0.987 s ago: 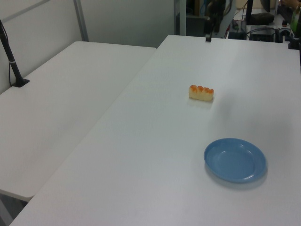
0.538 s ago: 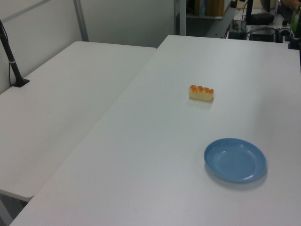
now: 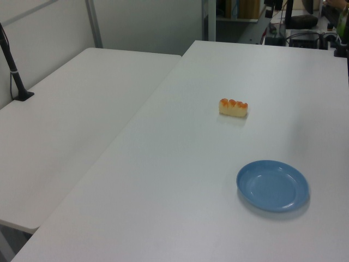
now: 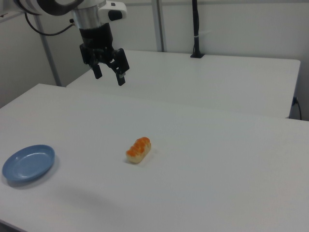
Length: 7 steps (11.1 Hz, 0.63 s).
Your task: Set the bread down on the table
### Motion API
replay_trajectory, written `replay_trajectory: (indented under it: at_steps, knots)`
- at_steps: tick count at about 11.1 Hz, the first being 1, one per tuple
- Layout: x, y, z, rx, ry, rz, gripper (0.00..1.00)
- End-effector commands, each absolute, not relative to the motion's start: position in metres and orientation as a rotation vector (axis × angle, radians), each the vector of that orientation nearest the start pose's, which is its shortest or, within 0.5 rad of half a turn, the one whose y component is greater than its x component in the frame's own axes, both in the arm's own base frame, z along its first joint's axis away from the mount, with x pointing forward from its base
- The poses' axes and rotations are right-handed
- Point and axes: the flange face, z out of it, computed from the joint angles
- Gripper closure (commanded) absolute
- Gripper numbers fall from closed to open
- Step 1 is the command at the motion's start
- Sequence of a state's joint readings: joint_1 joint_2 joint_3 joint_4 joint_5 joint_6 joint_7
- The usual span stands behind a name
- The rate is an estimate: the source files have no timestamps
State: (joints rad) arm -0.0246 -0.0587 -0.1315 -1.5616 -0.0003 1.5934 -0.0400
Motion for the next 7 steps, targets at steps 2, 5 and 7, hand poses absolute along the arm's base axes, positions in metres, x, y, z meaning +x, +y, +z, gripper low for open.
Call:
replay_trajectory:
  at_steps: [2, 5, 7]
  knots:
    - [0.5336, -0.0845, 0.6479, -3.125, 0.128, -0.15, 0.0]
    - [0.5336, -0.0849, 0.6451, -3.136, 0.003, -0.143, 0.0]
    - [0.5338, -0.0848, 0.6437, -3.134, 0.003, -0.141, 0.0]
